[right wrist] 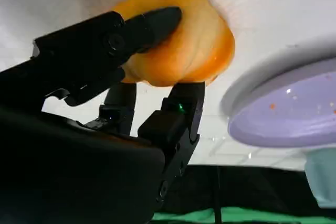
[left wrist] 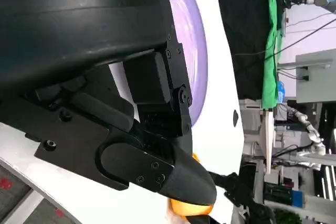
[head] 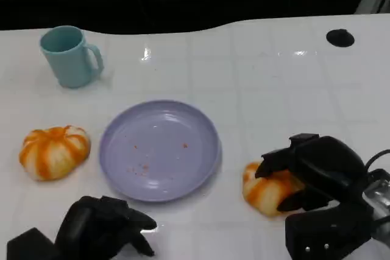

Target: Grasp the bread from the table and place it into the plate.

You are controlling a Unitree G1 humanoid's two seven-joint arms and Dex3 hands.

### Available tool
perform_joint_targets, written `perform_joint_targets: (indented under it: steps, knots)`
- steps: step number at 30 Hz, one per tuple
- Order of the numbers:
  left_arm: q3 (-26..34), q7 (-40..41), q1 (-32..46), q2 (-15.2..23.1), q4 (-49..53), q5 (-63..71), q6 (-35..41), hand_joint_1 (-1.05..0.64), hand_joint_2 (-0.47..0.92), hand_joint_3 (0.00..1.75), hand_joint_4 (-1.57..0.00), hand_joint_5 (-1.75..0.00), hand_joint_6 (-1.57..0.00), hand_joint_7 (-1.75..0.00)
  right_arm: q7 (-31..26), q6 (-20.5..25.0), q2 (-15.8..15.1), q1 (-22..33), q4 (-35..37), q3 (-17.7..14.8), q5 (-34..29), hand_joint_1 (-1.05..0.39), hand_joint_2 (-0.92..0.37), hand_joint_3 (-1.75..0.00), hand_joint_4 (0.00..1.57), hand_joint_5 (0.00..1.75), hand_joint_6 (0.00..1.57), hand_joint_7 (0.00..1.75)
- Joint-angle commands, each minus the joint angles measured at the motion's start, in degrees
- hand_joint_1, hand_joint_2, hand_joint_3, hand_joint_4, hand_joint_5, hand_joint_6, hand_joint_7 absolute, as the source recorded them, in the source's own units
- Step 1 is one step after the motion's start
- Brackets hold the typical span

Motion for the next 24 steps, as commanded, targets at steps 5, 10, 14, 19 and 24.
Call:
perform_joint_targets:
  steps: [5,10,14,19,24]
  knots:
    - [0.44,0.26,-0.09,0.81,0.20,-0.44,-0.06,-1.05,0.92,0.00,-1.41,-0.81,-1.57,-0.21,-19.67,-10.52,3.48,-0.86,10.32,-1.78,2.85,-0.06,-0.29,-1.24,0.94,1.75,0.86,1.42]
    - [0.36,0.69,-0.07,0.97,0.33,0.13,-0.48,-1.05,0.92,0.00,-1.41,-0.81,-1.57,-0.21,-25.52,-14.35,5.27,-1.73,13.37,-2.81,4.30,-0.04,-0.21,-1.37,1.01,1.75,0.91,1.44]
    - [0.44,0.27,-0.13,0.90,0.53,-0.21,-0.57,-1.05,0.92,0.00,-1.41,-0.82,-1.57,-0.22,-25.65,-16.33,6.05,-1.97,13.40,-3.52,6.26,-0.07,-0.17,-1.48,1.02,1.75,0.87,1.56]
    - [0.32,0.87,0.02,0.93,0.48,0.33,-0.70,-1.05,0.92,0.00,-1.41,-0.82,-1.57,-0.22,-22.57,-16.45,7.43,-1.85,10.44,-4.56,9.31,-0.05,-0.14,-1.55,1.03,1.75,0.82,1.69]
    - [0.24,0.83,-0.04,0.84,0.58,0.35,-0.63,-1.05,0.92,0.01,-1.41,-0.83,-1.57,-0.23,-17.98,-16.55,9.42,-2.75,8.27,-5.44,13.70,-0.06,-0.14,-1.58,1.02,1.75,0.80,1.74]
